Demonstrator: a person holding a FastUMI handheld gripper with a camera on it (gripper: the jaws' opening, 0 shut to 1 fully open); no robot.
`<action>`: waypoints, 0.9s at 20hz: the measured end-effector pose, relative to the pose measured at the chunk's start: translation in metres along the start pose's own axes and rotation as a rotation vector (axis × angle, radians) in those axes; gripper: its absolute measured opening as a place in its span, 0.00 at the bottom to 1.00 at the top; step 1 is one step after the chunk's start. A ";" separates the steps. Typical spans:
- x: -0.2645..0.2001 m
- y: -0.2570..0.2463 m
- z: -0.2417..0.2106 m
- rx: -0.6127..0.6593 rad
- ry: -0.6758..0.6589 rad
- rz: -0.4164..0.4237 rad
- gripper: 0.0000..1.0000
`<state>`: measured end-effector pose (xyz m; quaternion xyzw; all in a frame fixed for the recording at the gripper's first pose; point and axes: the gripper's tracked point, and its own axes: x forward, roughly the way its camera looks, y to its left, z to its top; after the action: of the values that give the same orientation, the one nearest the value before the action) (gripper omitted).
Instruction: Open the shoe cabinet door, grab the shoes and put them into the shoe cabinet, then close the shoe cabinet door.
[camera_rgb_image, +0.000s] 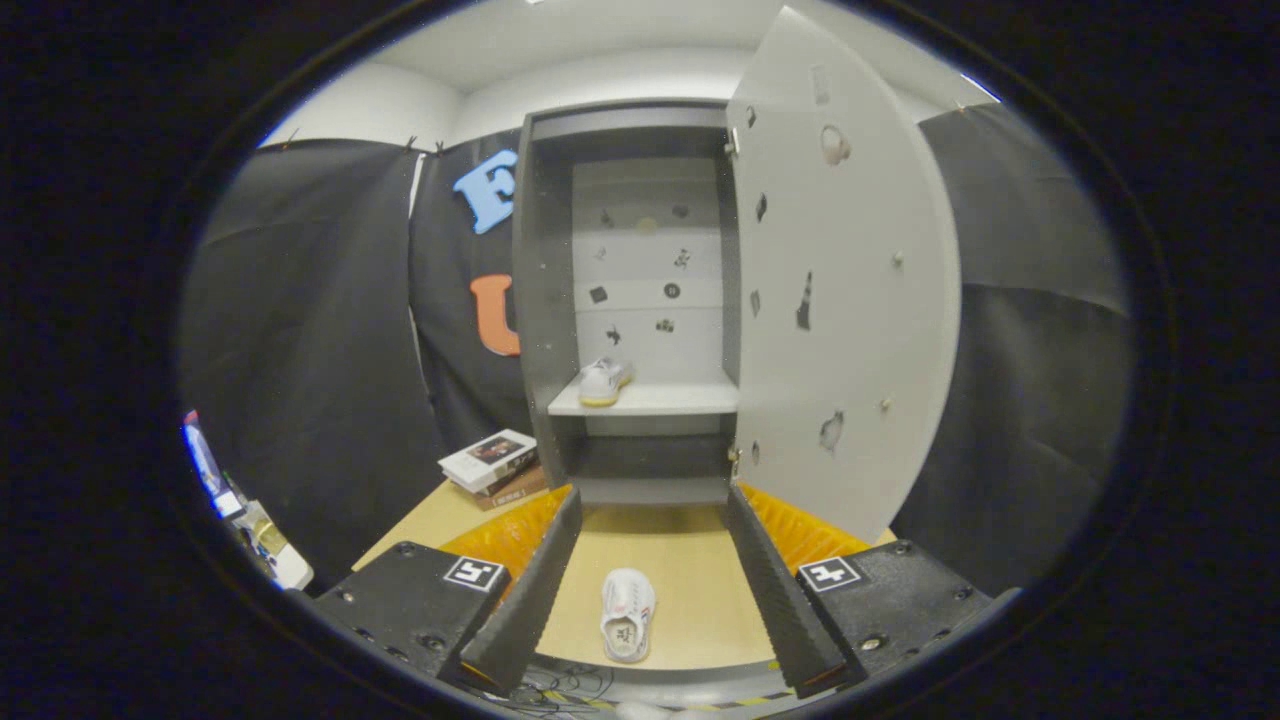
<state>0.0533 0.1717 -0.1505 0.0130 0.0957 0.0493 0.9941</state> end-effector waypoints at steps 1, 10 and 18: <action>0.013 0.008 -0.022 -0.010 0.027 0.013 0.92; 0.092 0.064 -0.242 -0.048 0.350 0.101 0.92; 0.175 0.067 -0.323 -0.025 0.467 0.060 0.93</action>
<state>0.1556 0.2609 -0.4986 -0.0079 0.3220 0.0817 0.9432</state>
